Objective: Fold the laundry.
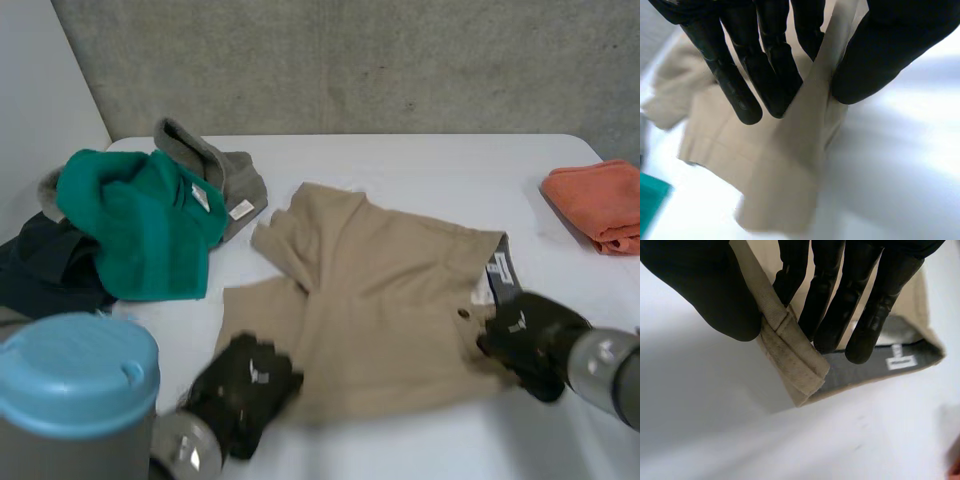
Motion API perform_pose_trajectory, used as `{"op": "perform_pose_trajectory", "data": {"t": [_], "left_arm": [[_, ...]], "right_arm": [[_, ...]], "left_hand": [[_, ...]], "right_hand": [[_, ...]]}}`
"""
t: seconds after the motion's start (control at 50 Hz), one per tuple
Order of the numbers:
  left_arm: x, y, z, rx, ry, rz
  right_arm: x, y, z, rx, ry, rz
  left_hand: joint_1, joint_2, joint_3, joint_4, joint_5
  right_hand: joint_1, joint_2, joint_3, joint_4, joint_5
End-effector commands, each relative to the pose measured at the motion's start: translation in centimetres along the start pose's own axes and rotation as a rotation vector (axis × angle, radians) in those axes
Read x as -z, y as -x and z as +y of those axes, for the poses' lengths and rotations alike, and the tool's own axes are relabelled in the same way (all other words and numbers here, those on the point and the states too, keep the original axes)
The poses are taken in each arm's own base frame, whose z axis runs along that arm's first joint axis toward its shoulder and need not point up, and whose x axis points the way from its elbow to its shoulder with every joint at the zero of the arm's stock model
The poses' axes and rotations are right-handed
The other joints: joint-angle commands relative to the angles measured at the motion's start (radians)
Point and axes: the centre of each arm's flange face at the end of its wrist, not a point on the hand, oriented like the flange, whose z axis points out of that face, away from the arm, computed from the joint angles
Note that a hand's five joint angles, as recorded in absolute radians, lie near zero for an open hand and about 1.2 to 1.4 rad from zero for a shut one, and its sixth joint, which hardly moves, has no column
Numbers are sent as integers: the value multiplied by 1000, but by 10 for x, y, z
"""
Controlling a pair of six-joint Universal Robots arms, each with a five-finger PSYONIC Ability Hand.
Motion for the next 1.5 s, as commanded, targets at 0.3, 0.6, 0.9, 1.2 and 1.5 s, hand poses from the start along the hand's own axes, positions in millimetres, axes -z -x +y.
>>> {"op": "perform_pose_trajectory", "data": {"t": [0.3,0.6,0.9,1.2,1.5], "left_arm": [[-57,95,-40,88,-278,-353],[-178,146,-6,103,-306,-309],[-207,135,9,153,-299,-201],[-187,140,21,67,-111,-414],[-165,102,-1,26,-132,-368]], "right_arm": [[13,19,9,-21,-44,-136],[7,14,8,-55,-67,-89],[5,12,11,-75,-63,-78],[3,9,9,-89,-81,-52],[-5,7,8,-127,-95,-41]], "left_hand": [[-816,-868,-863,-872,-839],[-528,-581,-576,-585,-551],[-91,-143,-138,-148,-114],[250,197,202,193,227],[-453,-505,-500,-509,-476]], "right_hand": [[404,215,209,207,240],[404,215,209,207,240],[404,215,209,207,240],[404,215,209,207,240],[404,215,209,207,240]]}}
